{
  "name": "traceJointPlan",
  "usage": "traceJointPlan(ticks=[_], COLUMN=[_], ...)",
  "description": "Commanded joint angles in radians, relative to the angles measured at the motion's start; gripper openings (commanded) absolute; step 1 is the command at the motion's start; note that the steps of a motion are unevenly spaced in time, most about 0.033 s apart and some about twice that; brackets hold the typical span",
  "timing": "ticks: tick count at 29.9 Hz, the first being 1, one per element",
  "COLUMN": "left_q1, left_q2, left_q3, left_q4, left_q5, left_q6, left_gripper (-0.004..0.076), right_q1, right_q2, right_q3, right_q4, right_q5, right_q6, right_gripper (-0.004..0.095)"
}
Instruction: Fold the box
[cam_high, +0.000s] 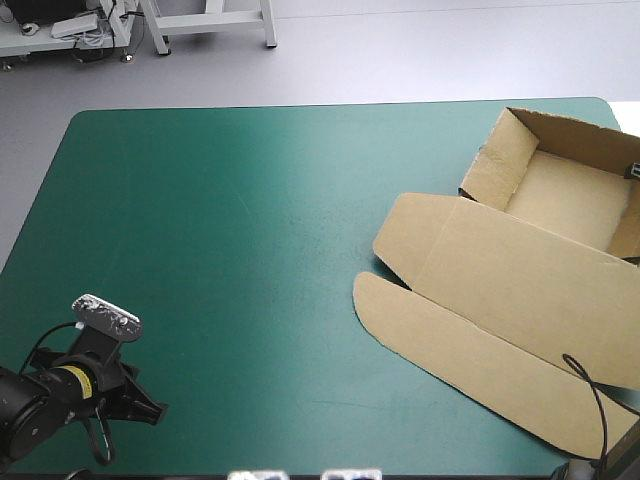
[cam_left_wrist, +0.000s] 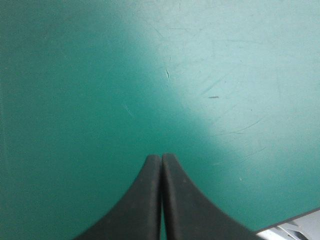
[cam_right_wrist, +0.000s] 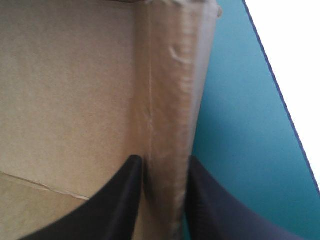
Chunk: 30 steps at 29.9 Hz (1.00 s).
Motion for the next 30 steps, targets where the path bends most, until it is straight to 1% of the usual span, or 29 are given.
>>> traceJointPlan(ticks=[1, 2, 4, 5, 6, 9, 11, 13, 16, 19, 20, 21, 24, 25, 27, 30], left_q1=[-0.007, -0.007, -0.007, -0.007, -0.007, -0.007, -0.007, -0.007, -0.007, -0.007, -0.007, -0.007, -0.007, -0.007, -0.007, -0.007], left_q2=[0.002, 0.002, 0.002, 0.002, 0.002, 0.002, 0.002, 0.002, 0.002, 0.002, 0.002, 0.002, 0.002, 0.002, 0.002, 0.002], left_q3=[-0.025, -0.025, -0.025, -0.025, -0.025, -0.025, -0.025, -0.025, -0.025, -0.025, -0.025, -0.025, -0.025, -0.025, -0.025, -0.025], left_q4=[0.006, 0.006, 0.006, 0.006, 0.006, 0.006, 0.003, -0.002, -0.004, -0.004, -0.004, -0.004, -0.004, -0.006, -0.016, -0.057], left_q5=[0.036, 0.036, 0.036, 0.036, 0.036, 0.036, 0.036, 0.034, 0.034, 0.034, 0.032, 0.032, 0.032, 0.032, 0.020, -0.010], left_q6=[-0.009, -0.009, -0.009, -0.009, -0.009, -0.009, -0.009, -0.009, -0.009, -0.009, -0.009, -0.009, -0.009, -0.009, -0.003, 0.005], left_gripper=[-0.0009, -0.0009, -0.0009, -0.0009, -0.0009, -0.0009, -0.0009, -0.0009, -0.0009, -0.0009, -0.0009, -0.0009, -0.0009, -0.0009, -0.0009, -0.0009], right_q1=[-0.005, -0.005, -0.005, -0.005, -0.005, -0.005, -0.005, -0.005, -0.005, -0.005, -0.003, -0.003, 0.012, 0.020, 0.048, 0.108], right_q2=[-0.052, -0.052, -0.052, -0.052, -0.052, -0.055, -0.055, -0.061, -0.096, -0.144, -0.163, -0.184, -0.251, -0.269, -0.310, -0.363], right_q3=[-0.034, -0.034, -0.034, -0.034, -0.034, -0.041, -0.064, -0.090, -0.119, -0.128, -0.128, -0.128, -0.128, -0.128, -0.128, -0.118], right_q4=[0.028, 0.028, 0.028, 0.028, 0.030, 0.042, 0.047, 0.068, 0.135, 0.247, 0.288, 0.331, 0.432, 0.449, 0.491, 0.513], right_q5=[-0.037, -0.037, -0.037, -0.037, -0.032, -0.003, 0.035, 0.035, 0.035, 0.035, 0.035, 0.035, 0.035, 0.035, 0.035, 0.035], right_q6=[-0.025, -0.025, -0.012, -0.004, -0.003, -0.003, -0.003, -0.003, -0.002, -0.004, -0.014, -0.034, -0.149, -0.172, -0.198, -0.186], right_gripper=[0.0574, 0.0661, 0.0784, 0.0826, 0.0848, 0.0837, 0.0812, 0.0779, 0.0699, 0.0560, 0.0473, 0.0363, -0.0027, -0.0004, -0.0009, -0.0013])
